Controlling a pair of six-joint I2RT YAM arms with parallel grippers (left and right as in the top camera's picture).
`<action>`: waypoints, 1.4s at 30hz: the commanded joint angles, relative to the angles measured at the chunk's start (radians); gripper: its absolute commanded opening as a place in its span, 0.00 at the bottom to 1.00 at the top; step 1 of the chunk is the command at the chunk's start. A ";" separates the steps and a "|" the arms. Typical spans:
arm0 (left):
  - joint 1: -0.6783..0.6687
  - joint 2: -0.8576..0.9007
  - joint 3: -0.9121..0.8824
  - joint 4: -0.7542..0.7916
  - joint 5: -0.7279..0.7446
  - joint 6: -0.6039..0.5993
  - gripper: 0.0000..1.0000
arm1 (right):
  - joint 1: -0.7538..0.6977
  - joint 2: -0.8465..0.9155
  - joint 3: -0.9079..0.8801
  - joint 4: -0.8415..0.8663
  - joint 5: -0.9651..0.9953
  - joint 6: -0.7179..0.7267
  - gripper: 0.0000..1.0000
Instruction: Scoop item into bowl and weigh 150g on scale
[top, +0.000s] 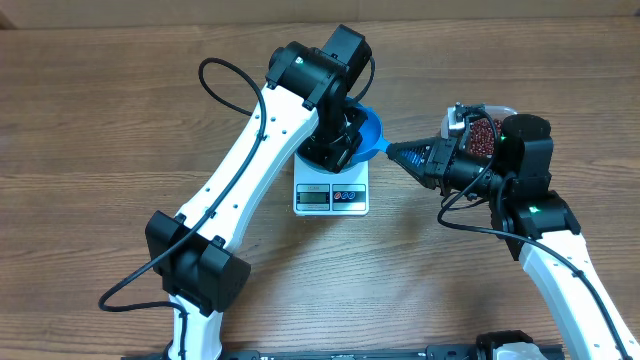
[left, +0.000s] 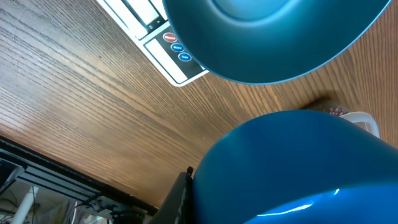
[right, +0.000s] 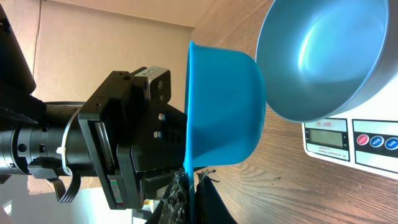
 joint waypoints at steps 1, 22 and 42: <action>-0.011 0.000 0.023 0.002 -0.002 -0.014 0.04 | 0.002 -0.004 0.021 -0.002 0.010 -0.005 0.04; 0.003 0.000 0.023 0.000 0.011 0.016 0.99 | 0.001 -0.004 0.021 -0.002 0.011 -0.006 0.04; 0.042 0.000 0.227 -0.119 -0.013 0.308 1.00 | 0.001 -0.004 0.021 -0.040 0.117 -0.034 0.04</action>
